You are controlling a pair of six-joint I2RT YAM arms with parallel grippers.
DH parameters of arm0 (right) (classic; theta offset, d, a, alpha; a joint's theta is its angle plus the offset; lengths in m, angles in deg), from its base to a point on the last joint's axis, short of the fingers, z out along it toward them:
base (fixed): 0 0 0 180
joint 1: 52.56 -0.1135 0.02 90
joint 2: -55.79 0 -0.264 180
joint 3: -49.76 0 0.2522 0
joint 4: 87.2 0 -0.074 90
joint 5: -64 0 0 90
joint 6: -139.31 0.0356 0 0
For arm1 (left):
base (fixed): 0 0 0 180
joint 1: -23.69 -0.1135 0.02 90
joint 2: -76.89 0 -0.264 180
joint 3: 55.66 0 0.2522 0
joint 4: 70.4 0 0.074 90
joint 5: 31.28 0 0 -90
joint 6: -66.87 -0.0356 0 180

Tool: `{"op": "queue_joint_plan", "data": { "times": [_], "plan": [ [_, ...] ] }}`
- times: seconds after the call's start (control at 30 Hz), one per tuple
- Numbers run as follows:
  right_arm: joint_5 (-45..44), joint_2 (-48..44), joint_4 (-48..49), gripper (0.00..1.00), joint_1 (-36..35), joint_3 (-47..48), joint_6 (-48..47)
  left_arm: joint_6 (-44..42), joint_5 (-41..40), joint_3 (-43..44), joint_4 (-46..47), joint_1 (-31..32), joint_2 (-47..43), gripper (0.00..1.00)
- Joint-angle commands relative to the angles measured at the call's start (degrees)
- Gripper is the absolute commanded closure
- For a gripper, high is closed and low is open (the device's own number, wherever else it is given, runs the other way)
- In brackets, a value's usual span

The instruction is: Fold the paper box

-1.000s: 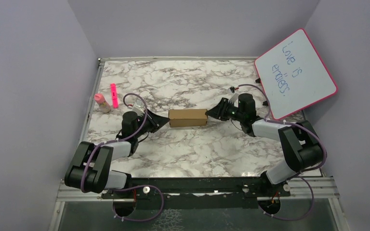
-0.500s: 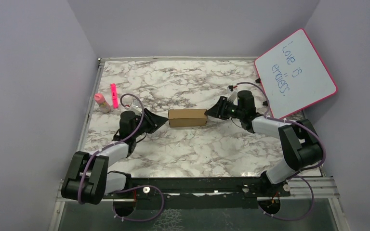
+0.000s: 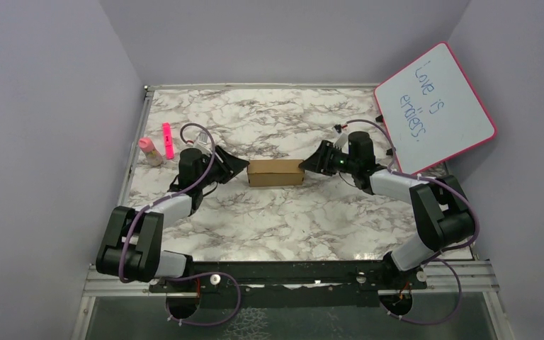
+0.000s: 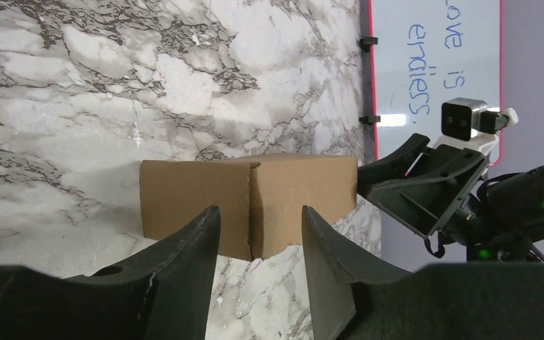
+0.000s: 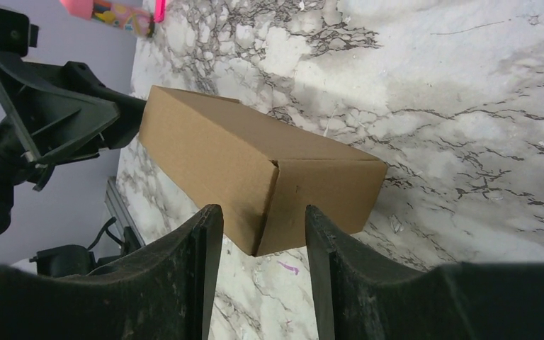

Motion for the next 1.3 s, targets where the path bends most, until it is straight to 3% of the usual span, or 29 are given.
{"op": "queue_joint_plan", "data": {
  "times": [0.0, 0.17, 0.37, 0.63, 0.77, 0.9, 1.0, 1.27],
  "plan": [
    [2.1, 0.4, 0.4, 0.48, 0.0, 1.2, 0.1, -2.5, 1.8, 2.1, -0.2, 0.1, 3.9, 0.53],
    [2.2, 2.3, 1.9, 0.52, 0.0, -0.8, 0.0, -3.4, 1.2, 1.3, 0.0, 0.6, 5.2, 0.60],
    [1.9, 3.9, 3.4, 0.60, 0.0, -3.8, -0.5, -3.5, 0.5, -1.5, 0.7, 0.7, 6.5, 0.82],
    [0.6, 3.6, 2.2, 0.65, 0.0, -5.1, -2.9, -3.3, -3.4, -6.9, 1.2, 1.2, 5.6, 0.93],
    [-0.2, 1.8, 0.2, 0.65, 0.0, -3.9, -4.3, -3.6, -5.2, -8.0, 1.1, 1.2, 4.4, 0.93],
    [-0.4, -0.9, -1.4, 0.63, 0.0, -1.7, -6.1, -2.8, -3.3, -6.6, 1.1, 1.2, 2.7, 0.82],
    [-0.1, -2.9, -2.5, 0.56, 0.0, -0.1, -7.9, -3.1, -1.2, -4.0, -0.4, 1.1, -0.2, 0.70],
    [1.1, -6.6, -9.1, 0.33, 0.0, 5.7, -15.7, -14.8, -5.2, 8.0, -19.3, 1.2, -9.8, 0.45]
  ]
}}
